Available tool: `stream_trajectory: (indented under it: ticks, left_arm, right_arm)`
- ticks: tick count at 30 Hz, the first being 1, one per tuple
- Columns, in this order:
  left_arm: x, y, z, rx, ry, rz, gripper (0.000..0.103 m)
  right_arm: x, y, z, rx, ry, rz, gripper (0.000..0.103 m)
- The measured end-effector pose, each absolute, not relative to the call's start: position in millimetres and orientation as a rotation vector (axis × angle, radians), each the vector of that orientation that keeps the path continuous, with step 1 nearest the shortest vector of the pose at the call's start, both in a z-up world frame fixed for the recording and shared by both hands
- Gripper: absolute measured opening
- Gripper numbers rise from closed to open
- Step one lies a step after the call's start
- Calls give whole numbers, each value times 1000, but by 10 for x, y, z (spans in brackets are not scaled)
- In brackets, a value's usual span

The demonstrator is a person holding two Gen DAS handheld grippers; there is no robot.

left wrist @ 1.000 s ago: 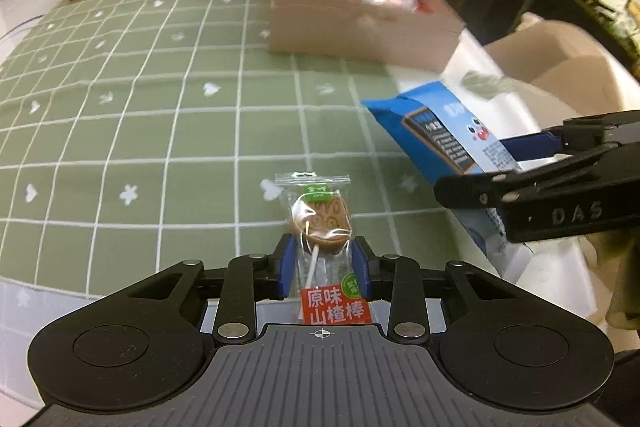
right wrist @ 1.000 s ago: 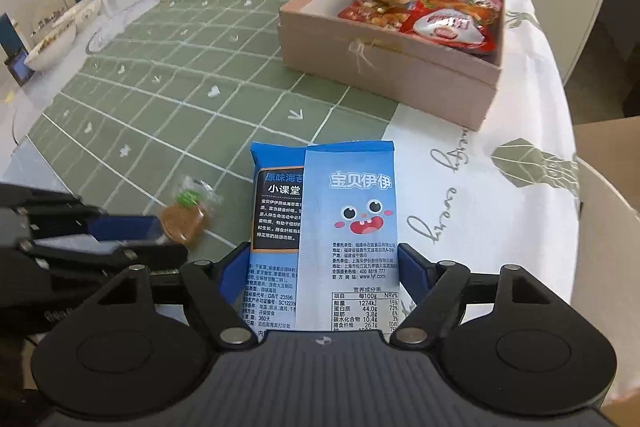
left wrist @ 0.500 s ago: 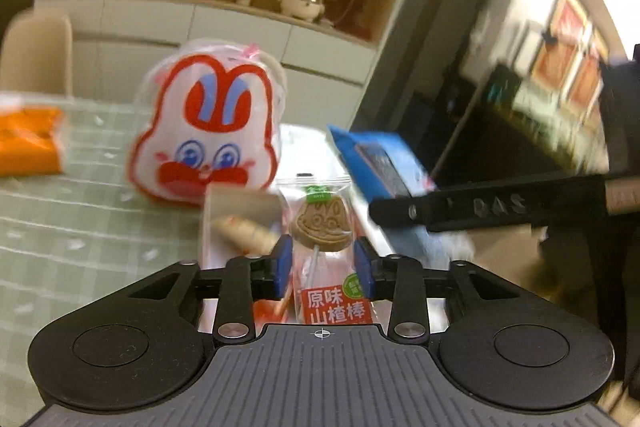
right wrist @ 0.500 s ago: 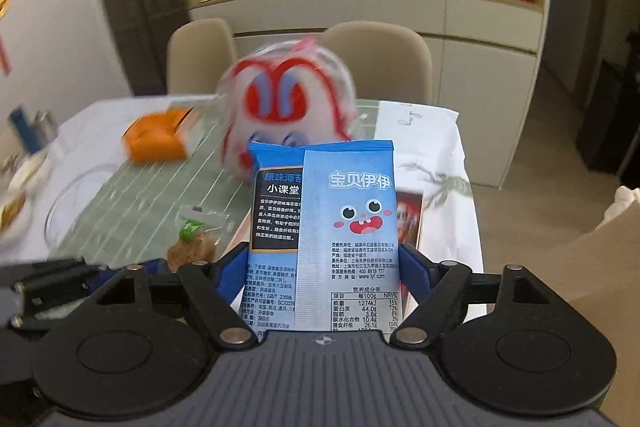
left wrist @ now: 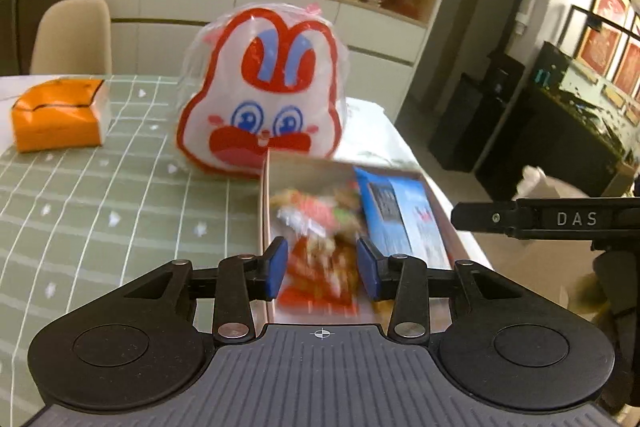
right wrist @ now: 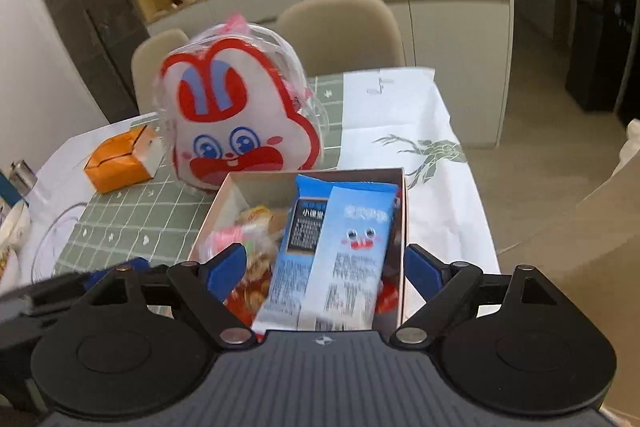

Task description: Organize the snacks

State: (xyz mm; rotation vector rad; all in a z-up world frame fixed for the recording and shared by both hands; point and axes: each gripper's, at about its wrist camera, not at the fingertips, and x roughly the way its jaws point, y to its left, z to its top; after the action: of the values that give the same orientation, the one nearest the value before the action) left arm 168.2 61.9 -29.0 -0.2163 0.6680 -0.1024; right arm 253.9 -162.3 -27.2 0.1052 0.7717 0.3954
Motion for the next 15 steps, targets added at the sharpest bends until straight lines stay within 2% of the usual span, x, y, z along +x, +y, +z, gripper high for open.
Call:
stream_trajectory:
  ticks: [5, 11, 15]
  left_arm:
    - [931, 550, -552, -170, 680, -71, 43]
    - [346, 462, -981, -87, 738, -25, 43]
    - [228, 472, -1153, -72, 770, -36, 43]
  right_arm:
    - [1823, -1621, -577, 37, 699, 412, 87]
    - [1148, -1362, -1176, -83, 786, 341, 87]
    - [981, -1363, -1449, -46, 839, 306, 89]
